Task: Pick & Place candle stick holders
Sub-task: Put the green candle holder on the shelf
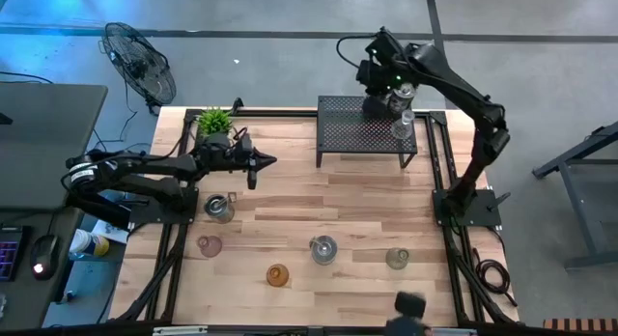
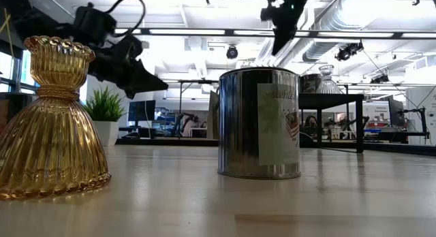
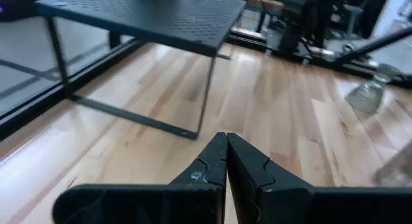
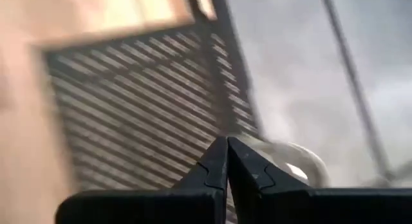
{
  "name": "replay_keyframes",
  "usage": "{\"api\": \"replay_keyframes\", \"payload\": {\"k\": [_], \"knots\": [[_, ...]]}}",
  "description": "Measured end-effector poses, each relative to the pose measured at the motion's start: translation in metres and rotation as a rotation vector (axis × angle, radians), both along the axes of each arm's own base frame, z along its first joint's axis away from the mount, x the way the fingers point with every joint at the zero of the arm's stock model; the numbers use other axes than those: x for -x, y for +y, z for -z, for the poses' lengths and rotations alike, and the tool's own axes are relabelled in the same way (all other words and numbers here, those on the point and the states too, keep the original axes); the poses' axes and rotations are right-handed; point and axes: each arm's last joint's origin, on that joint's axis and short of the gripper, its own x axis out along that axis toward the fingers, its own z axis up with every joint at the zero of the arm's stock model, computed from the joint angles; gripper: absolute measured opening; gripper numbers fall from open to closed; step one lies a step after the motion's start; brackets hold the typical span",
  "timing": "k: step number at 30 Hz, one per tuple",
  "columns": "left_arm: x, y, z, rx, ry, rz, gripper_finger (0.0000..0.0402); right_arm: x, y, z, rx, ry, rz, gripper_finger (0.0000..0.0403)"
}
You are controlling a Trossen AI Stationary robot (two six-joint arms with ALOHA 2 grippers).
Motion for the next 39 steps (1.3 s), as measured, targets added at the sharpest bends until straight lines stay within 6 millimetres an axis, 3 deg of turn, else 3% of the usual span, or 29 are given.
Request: {"api": "replay_keyframes", "payload": {"k": [3,8,15,29,33,39], "knots": [[0.008,-0.004,0.006,-0.021,-0.056,-0.005,0.0004,-0.007,0.019,-0.002,-0.022,-0.117,-0.04,0.0001],[0.012,-0.006,0.009,-0.034,-0.078,0.006,0.0004,-0.016,0.06,0.028,-0.033,-0.332,-0.118,0.0001],[0.011,-0.008,0.009,-0.059,-0.08,0.077,0.0004,-0.003,0.133,0.059,-0.064,-0.612,-0.09,0.0001],[0.005,-0.005,-0.003,-0.102,-0.116,0.081,0.0004,0.037,0.282,0.085,-0.31,-0.576,0.265,0.0],[0.005,-0.005,-0.002,-0.095,-0.11,0.1,0.0004,0.056,0.311,0.098,-0.406,-0.486,0.36,0.0],[0.005,-0.006,-0.002,-0.087,-0.105,0.109,0.0004,0.08,0.337,0.107,-0.559,-0.388,0.519,0.0]]}}
